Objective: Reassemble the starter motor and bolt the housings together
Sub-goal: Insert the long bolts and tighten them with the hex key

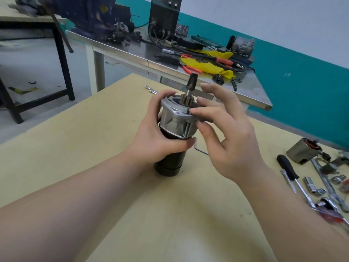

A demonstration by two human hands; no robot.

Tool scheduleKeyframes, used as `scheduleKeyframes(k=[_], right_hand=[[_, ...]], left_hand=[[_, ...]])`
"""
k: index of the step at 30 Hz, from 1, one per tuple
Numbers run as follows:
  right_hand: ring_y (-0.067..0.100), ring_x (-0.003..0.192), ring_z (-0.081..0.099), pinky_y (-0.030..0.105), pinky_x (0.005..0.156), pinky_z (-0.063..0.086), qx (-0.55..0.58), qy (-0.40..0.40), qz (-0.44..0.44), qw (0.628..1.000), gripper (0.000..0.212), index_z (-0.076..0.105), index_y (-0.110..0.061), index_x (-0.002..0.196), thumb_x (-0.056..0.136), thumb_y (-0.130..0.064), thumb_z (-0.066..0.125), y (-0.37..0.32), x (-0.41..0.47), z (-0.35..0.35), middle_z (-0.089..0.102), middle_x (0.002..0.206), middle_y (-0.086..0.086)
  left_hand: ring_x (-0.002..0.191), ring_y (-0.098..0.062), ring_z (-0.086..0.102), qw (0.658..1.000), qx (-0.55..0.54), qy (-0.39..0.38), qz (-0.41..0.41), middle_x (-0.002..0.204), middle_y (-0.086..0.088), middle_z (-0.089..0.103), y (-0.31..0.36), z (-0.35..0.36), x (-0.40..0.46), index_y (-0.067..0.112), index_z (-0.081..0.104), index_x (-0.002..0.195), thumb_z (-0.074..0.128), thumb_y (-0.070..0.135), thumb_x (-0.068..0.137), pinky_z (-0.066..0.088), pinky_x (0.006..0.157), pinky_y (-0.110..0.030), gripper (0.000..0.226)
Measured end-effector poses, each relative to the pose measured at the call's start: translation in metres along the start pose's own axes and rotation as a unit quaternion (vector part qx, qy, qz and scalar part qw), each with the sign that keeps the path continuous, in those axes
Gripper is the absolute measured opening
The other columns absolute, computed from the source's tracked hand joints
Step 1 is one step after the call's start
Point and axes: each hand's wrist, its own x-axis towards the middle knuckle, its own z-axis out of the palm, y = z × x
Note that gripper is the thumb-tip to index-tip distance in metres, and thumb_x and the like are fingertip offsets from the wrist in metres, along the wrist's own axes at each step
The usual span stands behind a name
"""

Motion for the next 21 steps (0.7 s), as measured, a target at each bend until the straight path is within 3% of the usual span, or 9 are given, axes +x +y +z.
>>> scheduleKeyframes(k=[3,6,9,12,15,21], right_hand=[[0.014,0.149,0.044,0.025,0.119,0.04,0.004,-0.013,0.005,1.0,0.036,0.062,-0.009,0.131,0.098,-0.013,0.072,0.001,-0.002,0.009,0.038,0.159,0.005],[0.011,0.145,0.046,0.03,0.113,0.047,0.059,-0.009,0.044,0.997,0.039,0.061,-0.017,0.128,0.093,-0.007,0.076,0.001,0.001,0.01,0.043,0.154,0.003],[0.009,0.144,0.045,0.019,0.11,0.043,0.088,-0.022,0.071,0.993,0.063,0.049,-0.034,0.137,0.087,-0.011,0.08,0.001,0.009,0.004,0.045,0.151,-0.004],[0.004,0.143,0.043,0.02,0.108,0.043,0.102,-0.042,0.119,0.987,0.084,0.039,-0.049,0.147,0.082,-0.023,0.086,-0.001,0.015,0.0,0.042,0.153,-0.017],[-0.001,0.139,0.046,0.011,0.106,0.042,0.085,-0.047,0.128,0.987,0.09,0.037,-0.048,0.152,0.081,-0.03,0.089,-0.006,0.015,0.004,0.044,0.151,-0.021],[0.012,0.143,0.047,0.041,0.11,0.05,0.059,-0.124,0.089,0.986,0.075,0.044,-0.044,0.154,0.09,-0.022,0.076,-0.009,0.01,-0.01,0.05,0.149,-0.024]], left_hand=[[0.126,-0.023,0.07,1.0,0.008,0.023,0.007,0.139,0.013,0.066,0.0,0.0,0.0,0.03,0.042,0.149,0.092,0.009,0.07,0.059,0.102,-0.038,0.096],[0.128,-0.027,0.069,0.999,0.025,0.018,0.016,0.139,0.013,0.064,0.0,0.0,0.0,0.028,0.039,0.15,0.091,0.012,0.07,0.058,0.105,-0.043,0.097],[0.131,-0.032,0.067,0.998,0.039,0.005,0.039,0.139,0.013,0.061,-0.001,-0.001,0.0,0.024,0.037,0.151,0.091,0.012,0.071,0.056,0.108,-0.049,0.098],[0.132,-0.029,0.065,0.997,0.047,-0.008,0.058,0.14,0.014,0.061,-0.002,-0.002,0.001,0.019,0.034,0.152,0.089,0.01,0.072,0.054,0.108,-0.039,0.097],[0.131,-0.023,0.065,0.995,0.058,-0.025,0.081,0.138,0.022,0.057,-0.001,-0.001,0.002,0.017,0.032,0.151,0.086,0.007,0.071,0.052,0.107,-0.032,0.096],[0.135,-0.024,0.059,0.989,0.08,-0.055,0.115,0.145,0.002,0.049,0.001,-0.003,0.003,0.013,0.029,0.151,0.085,0.006,0.076,0.05,0.109,-0.032,0.094]])
